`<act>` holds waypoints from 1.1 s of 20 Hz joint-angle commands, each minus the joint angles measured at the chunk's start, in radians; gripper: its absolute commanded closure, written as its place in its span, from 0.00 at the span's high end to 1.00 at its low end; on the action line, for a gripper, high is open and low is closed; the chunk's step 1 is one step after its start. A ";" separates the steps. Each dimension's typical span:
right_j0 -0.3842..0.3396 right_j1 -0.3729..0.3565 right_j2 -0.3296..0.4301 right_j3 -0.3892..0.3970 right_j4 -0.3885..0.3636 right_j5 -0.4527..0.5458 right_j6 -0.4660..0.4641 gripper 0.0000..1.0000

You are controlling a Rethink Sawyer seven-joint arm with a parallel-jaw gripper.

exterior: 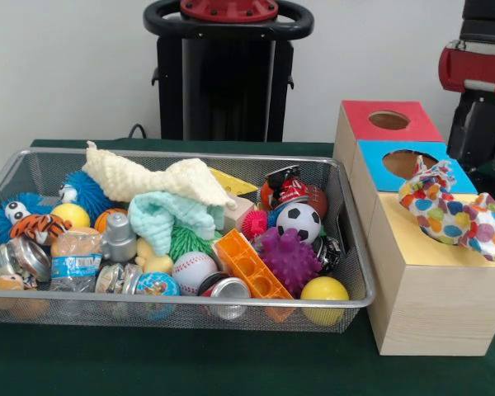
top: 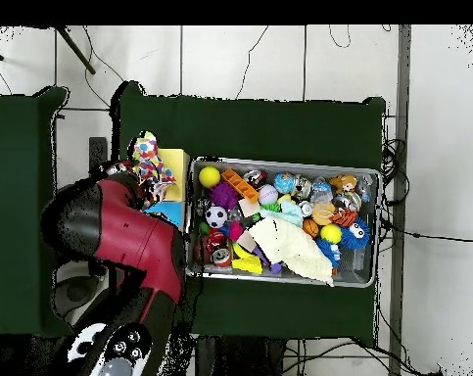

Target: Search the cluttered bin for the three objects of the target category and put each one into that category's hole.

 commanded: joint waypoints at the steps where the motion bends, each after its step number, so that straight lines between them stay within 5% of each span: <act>1: -0.040 0.014 0.063 0.043 -0.135 0.081 0.031 1.00; 2: -0.061 0.007 0.089 0.026 -0.214 0.067 -0.119 0.00; 8: 0.001 0.028 0.040 -0.007 -0.235 0.110 0.023 0.00; 13: -0.065 -0.021 0.085 0.009 -0.310 0.123 -0.038 0.00; 22: -0.073 0.011 0.095 -0.061 -0.351 0.128 0.029 0.00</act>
